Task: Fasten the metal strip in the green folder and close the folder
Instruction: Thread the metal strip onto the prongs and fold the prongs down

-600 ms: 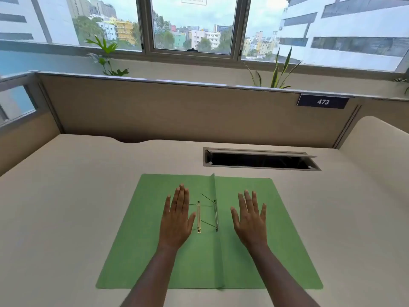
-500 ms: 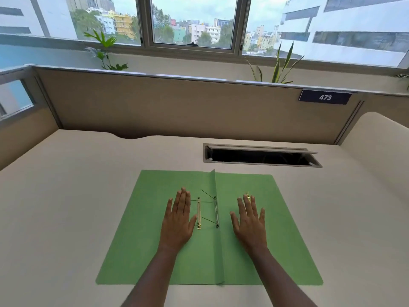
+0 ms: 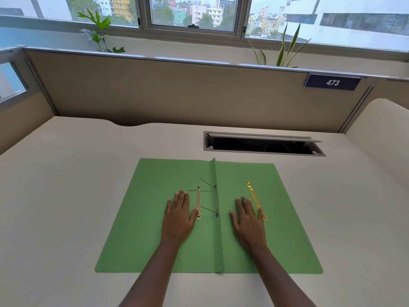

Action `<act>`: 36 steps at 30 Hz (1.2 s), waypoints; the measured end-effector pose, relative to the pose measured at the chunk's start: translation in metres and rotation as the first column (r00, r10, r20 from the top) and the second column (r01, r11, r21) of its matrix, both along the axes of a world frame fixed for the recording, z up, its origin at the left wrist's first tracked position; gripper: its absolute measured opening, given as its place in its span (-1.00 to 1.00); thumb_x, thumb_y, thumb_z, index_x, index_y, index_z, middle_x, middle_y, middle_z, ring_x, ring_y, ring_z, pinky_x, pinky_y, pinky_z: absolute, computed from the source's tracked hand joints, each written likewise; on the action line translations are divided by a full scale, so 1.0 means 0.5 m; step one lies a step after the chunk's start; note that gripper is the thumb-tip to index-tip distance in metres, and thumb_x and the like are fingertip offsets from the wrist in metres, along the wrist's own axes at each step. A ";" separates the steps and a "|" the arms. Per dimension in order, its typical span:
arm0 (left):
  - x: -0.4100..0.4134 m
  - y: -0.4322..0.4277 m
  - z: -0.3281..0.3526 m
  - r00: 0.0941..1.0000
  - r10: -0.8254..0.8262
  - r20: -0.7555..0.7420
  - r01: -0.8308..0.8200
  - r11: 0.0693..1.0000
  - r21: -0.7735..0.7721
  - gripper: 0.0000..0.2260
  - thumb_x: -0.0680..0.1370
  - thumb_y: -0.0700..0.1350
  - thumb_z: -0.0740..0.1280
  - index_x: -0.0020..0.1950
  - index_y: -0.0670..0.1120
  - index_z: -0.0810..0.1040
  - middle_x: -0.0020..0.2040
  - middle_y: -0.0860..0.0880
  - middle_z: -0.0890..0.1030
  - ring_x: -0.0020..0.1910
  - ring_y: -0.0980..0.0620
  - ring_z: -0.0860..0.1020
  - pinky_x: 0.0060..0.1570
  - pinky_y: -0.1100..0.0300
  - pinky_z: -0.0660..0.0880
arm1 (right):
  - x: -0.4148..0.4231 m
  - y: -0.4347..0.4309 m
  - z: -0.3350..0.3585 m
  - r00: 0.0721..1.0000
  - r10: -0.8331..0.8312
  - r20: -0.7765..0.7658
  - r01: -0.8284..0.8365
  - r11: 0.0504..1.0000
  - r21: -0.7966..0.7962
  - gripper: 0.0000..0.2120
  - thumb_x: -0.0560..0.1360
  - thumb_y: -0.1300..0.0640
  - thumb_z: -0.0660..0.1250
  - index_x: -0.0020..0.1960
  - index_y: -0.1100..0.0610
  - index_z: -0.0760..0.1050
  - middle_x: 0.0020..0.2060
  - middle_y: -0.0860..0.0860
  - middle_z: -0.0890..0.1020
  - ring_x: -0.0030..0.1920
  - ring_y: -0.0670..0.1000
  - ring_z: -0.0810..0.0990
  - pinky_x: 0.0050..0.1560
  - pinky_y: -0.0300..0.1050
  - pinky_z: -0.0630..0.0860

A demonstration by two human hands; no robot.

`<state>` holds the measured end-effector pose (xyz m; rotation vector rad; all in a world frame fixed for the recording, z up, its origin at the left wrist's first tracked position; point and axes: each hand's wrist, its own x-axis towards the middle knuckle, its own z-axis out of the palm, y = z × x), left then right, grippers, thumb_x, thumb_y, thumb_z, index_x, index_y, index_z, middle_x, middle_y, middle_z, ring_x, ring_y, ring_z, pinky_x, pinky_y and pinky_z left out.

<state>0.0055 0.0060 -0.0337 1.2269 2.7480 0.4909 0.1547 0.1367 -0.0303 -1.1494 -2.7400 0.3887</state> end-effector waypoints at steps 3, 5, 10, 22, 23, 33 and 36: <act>0.001 -0.003 -0.002 1.000 0.011 0.005 -0.011 1.000 0.024 -0.47 0.62 0.10 -0.01 0.52 -0.12 0.02 0.57 -0.11 0.03 0.55 -0.01 -0.01 0.53 0.06 -0.09 | -0.001 -0.001 0.000 1.000 -0.002 -0.008 0.002 1.000 0.002 -0.50 0.61 -0.06 -0.02 0.49 0.08 0.02 0.52 0.04 0.09 0.53 0.02 0.00 0.51 0.12 -0.10; 0.001 -0.003 -0.004 1.000 0.015 0.011 -0.015 0.999 0.037 -0.48 0.62 0.09 0.00 0.51 -0.12 0.04 0.57 -0.11 0.04 0.55 -0.01 0.00 0.53 0.06 -0.08 | -0.001 -0.001 0.000 1.000 -0.006 -0.008 0.006 1.000 0.007 -0.50 0.61 -0.07 -0.02 0.49 0.07 0.02 0.52 0.04 0.10 0.53 0.01 0.00 0.51 0.11 -0.10; 0.003 -0.005 -0.005 1.000 0.020 0.014 -0.021 0.996 0.083 -0.51 0.62 0.06 0.02 0.50 -0.12 0.11 0.55 -0.11 0.11 0.55 -0.02 0.05 0.53 0.05 -0.04 | 0.000 0.000 0.002 1.000 -0.001 -0.006 0.001 1.000 0.003 -0.50 0.61 -0.06 -0.03 0.49 0.07 0.01 0.52 0.04 0.09 0.53 0.01 -0.01 0.51 0.10 -0.11; 0.008 -0.008 -0.002 0.999 0.030 0.033 -0.035 0.986 0.163 -0.59 0.62 -0.03 0.09 0.44 -0.15 0.28 0.50 -0.16 0.25 0.51 -0.06 0.18 0.51 0.05 0.07 | 0.057 0.028 0.044 0.968 -0.193 -0.161 0.206 0.977 0.064 -0.70 0.45 0.30 0.33 0.17 0.37 0.49 0.05 0.31 0.57 0.03 0.28 0.55 -0.03 0.11 0.57; 0.009 -0.008 -0.002 0.999 0.032 0.030 -0.037 0.986 0.165 -0.59 0.62 -0.03 0.10 0.44 -0.16 0.29 0.50 -0.16 0.26 0.51 -0.07 0.19 0.51 0.05 0.08 | 0.062 0.034 0.051 0.961 -0.245 -0.129 0.251 0.967 0.032 -0.72 0.48 0.26 0.31 0.16 0.36 0.49 0.05 0.29 0.56 0.03 0.25 0.52 -0.03 0.09 0.55; 0.009 -0.010 0.008 0.999 0.036 0.027 -0.040 0.987 0.156 -0.60 0.63 -0.03 0.07 0.44 -0.13 0.27 0.51 -0.13 0.23 0.51 -0.02 0.17 0.51 0.08 0.07 | 0.056 0.055 0.073 0.938 -0.339 -0.072 0.336 0.940 -0.050 -0.83 0.53 0.25 0.21 0.01 0.34 0.51 -0.01 0.23 0.57 -0.04 0.18 0.54 -0.19 -0.08 0.42; 0.013 -0.011 0.013 0.998 0.039 0.050 -0.047 0.984 0.173 -0.61 0.63 -0.04 0.07 0.43 -0.13 0.29 0.51 -0.12 0.24 0.51 -0.02 0.18 0.51 0.08 0.08 | 0.058 0.060 0.077 0.932 -0.352 -0.082 0.346 0.935 -0.073 -0.82 0.54 0.25 0.21 0.01 0.34 0.53 -0.02 0.24 0.58 -0.05 0.18 0.55 -0.23 -0.14 0.34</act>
